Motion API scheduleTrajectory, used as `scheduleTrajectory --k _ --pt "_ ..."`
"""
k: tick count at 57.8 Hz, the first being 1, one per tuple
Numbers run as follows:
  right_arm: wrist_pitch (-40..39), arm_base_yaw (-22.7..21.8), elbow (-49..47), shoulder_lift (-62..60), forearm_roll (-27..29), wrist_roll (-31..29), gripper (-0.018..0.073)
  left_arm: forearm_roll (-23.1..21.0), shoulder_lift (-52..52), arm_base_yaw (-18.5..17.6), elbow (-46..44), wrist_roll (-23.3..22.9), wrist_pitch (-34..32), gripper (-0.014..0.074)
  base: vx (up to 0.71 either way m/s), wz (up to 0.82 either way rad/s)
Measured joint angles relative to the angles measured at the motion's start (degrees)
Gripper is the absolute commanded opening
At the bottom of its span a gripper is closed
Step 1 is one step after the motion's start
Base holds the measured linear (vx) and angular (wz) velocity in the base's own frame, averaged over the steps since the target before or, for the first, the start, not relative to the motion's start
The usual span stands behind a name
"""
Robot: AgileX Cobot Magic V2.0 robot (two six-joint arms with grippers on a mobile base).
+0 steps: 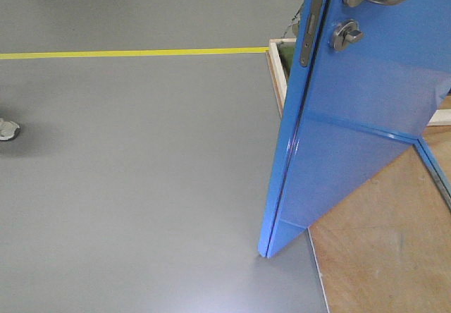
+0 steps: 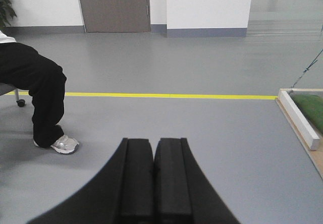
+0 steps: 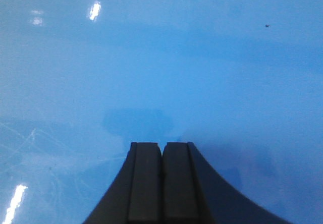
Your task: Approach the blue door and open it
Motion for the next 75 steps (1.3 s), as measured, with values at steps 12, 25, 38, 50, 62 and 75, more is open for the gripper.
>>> scheduleTrajectory --k 12,25,38,50,62,75 --pt "0.0 0.0 0.0 0.0 0.0 0.0 0.0011 0.0 0.0 0.0 0.0 0.0 0.0 0.0073 0.00 0.00" --pt "-0.1 0.0 0.0 -0.1 -0.3 -0.1 0.0011 0.0 0.0 0.0 0.0 0.0 0.0 0.0073 0.01 0.05" --pt "-0.9 -0.1 -0.1 -0.3 -0.3 -0.1 0.0011 0.0 0.0 0.0 0.0 0.0 0.0 0.0073 0.02 0.05" --pt "-1.7 -0.6 0.0 -0.3 -0.4 -0.1 0.0011 0.0 0.0 0.0 0.0 0.0 0.0 0.0073 0.05 0.12" --pt "-3.6 -0.6 0.0 -0.2 -0.4 -0.1 0.0011 0.0 0.0 0.0 0.0 0.0 0.0 0.0073 0.08 0.18" --pt "-4.0 -0.6 0.0 -0.2 0.0 -0.1 0.0011 0.0 0.0 0.0 0.0 0.0 0.0 0.0073 0.12 0.19"
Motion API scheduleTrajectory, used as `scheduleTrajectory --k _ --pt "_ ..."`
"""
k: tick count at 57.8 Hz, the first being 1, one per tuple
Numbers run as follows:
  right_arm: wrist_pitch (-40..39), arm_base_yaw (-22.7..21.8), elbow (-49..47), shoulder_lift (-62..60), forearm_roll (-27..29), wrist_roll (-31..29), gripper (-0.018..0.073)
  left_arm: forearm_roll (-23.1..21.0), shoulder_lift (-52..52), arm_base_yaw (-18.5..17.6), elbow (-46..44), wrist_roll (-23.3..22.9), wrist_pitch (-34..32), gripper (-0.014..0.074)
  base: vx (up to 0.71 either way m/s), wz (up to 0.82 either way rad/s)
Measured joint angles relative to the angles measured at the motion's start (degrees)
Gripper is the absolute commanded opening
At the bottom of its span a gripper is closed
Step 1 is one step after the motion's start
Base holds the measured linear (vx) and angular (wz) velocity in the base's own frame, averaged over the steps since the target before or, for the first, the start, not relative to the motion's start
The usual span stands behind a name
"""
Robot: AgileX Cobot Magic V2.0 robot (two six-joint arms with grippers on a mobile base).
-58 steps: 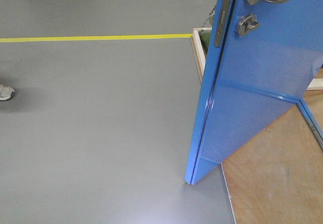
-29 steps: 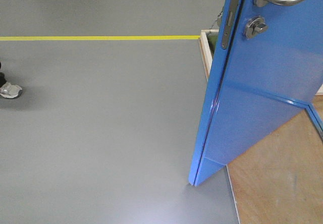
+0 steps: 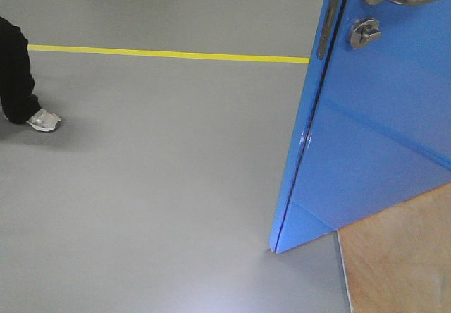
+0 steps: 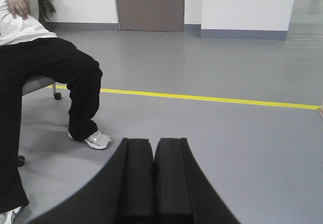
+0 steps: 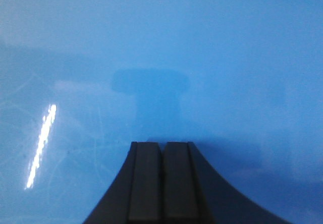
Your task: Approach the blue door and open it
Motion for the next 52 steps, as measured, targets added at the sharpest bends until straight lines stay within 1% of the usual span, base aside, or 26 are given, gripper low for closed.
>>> scheduleTrajectory --k 27,52 --pt "1.7 0.2 -0.1 0.0 0.0 -0.1 0.0011 0.0 0.0 0.0 0.0 0.0 0.0 0.0073 0.17 0.12" --pt "4.6 0.9 -0.1 0.0 0.0 -0.1 0.0011 0.0 0.0 0.0 0.0 0.0 0.0 0.0073 0.23 -0.02"
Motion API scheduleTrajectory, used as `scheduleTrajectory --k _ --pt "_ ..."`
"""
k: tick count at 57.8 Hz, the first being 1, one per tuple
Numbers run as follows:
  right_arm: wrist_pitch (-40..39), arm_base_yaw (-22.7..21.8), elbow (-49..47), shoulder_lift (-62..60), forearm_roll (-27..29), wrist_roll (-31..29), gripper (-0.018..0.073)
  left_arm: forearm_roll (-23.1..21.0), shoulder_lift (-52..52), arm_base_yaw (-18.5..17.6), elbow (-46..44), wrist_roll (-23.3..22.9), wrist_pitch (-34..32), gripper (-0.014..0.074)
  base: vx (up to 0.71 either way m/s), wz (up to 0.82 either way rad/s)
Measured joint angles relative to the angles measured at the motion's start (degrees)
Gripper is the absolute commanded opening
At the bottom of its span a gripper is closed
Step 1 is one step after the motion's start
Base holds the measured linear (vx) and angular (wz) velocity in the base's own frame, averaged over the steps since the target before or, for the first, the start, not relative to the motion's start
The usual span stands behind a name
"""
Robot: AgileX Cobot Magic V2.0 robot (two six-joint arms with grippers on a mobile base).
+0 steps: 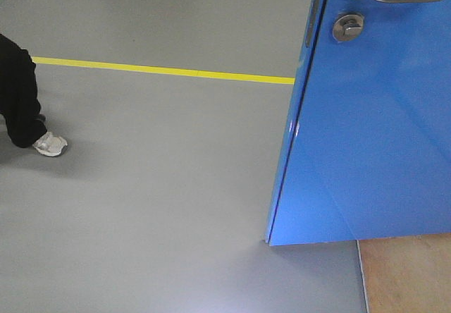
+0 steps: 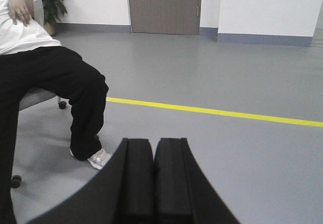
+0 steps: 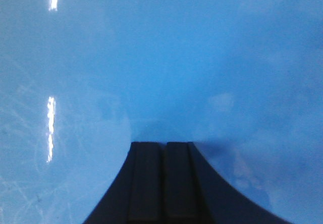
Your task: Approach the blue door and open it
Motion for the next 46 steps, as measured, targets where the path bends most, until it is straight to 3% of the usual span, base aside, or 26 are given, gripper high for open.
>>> scheduleTrajectory --k 46 --pt "0.2 0.1 0.0 0.0 0.0 0.0 0.0011 0.0 0.0 0.0 0.0 0.0 0.0 0.0073 0.23 -0.03"
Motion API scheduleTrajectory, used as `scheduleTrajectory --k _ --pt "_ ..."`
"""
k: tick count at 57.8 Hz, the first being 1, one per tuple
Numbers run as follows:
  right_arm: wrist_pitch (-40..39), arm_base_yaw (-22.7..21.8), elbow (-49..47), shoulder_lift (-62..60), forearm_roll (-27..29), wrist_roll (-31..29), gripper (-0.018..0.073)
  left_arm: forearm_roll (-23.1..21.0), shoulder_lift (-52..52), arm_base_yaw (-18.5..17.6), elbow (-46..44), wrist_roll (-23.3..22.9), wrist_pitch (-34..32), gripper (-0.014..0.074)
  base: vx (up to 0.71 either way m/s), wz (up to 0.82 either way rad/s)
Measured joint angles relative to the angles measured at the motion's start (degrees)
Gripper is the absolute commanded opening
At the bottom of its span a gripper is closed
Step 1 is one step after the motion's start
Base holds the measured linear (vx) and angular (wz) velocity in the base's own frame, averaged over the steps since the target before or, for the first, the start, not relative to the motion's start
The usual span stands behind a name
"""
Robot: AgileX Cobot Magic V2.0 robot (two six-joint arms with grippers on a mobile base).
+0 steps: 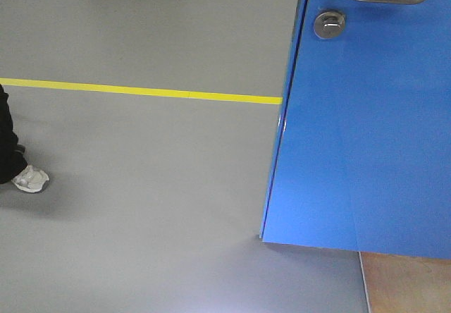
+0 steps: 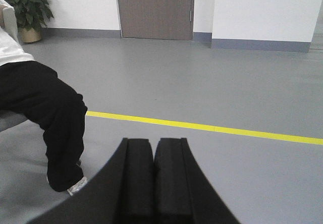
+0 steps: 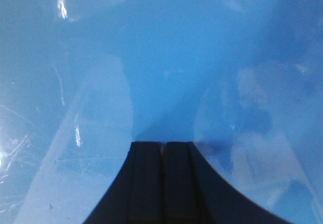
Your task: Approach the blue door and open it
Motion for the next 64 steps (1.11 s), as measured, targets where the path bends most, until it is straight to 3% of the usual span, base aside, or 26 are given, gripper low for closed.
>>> scheduleTrajectory --k 64 --pt "-0.5 0.0 0.0 0.0 0.0 0.0 0.0011 0.0 0.0 0.0 0.0 0.0 0.0 0.0073 0.09 -0.02"
